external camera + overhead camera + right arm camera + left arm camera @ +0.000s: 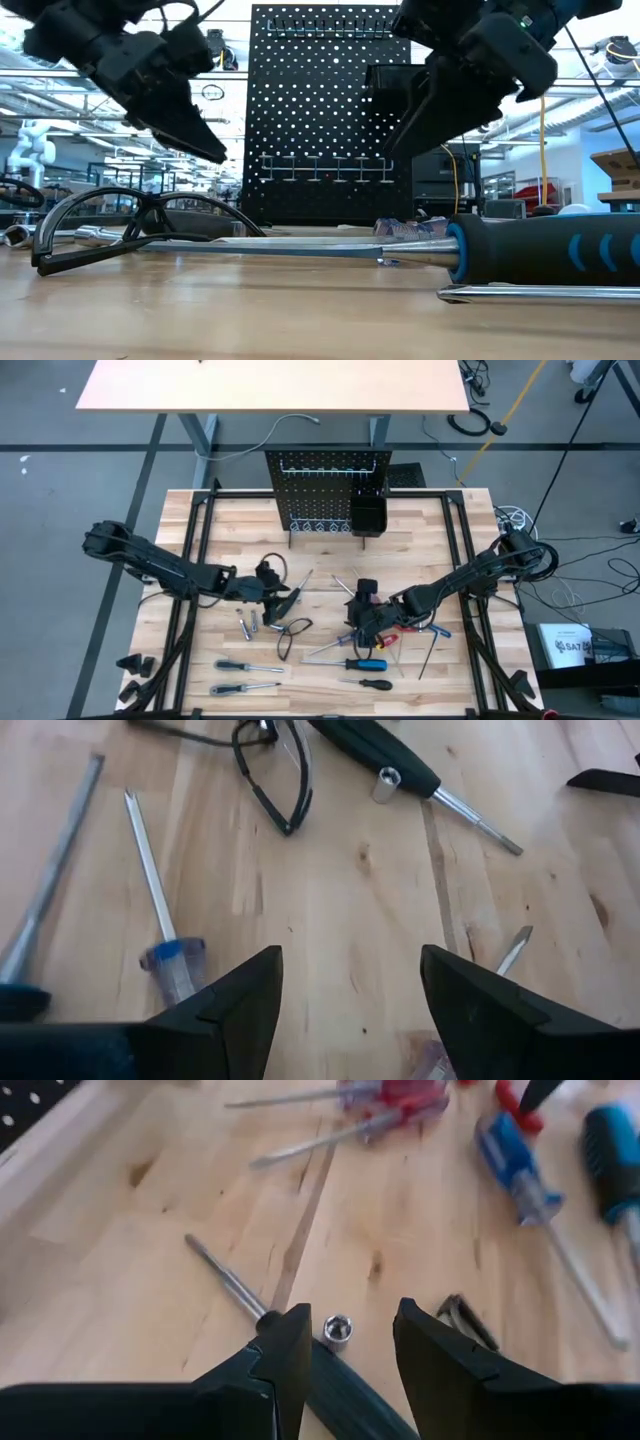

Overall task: Hang tools onto peg board
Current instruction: Hang the bottom right black screwdriver on the peg board

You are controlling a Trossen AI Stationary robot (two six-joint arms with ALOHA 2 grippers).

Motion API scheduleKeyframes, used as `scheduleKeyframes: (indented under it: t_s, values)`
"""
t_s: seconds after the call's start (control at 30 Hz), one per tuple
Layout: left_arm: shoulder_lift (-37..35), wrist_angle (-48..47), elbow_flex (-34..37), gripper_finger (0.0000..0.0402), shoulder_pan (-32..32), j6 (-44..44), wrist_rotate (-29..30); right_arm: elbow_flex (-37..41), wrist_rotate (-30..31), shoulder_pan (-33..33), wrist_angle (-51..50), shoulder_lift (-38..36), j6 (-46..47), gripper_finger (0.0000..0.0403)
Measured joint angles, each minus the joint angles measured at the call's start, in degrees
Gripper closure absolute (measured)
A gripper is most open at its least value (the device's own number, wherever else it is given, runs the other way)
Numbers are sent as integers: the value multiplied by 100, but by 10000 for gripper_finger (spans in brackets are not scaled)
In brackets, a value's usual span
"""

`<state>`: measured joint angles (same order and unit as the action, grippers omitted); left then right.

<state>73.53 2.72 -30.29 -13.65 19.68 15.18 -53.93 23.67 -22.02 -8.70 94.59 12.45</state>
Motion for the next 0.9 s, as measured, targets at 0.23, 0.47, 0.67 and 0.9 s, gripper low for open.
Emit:
scheduleKeyframes:
  t_s: [0.23,0.47,0.67,0.9]
  values:
    - [534,-480,-489,256,19,139,342,0,23,4,-10,0,39,174]
    - [722,-542,-498,252,20,894,112,0,23,4,-10,0,54,174]
    - [883,-536,-500,233,17,871,200,0,25,4,-10,0,54,174]
    - [1191,-559,-504,223,17,848,201,0,24,4,-12,-2,56,174]
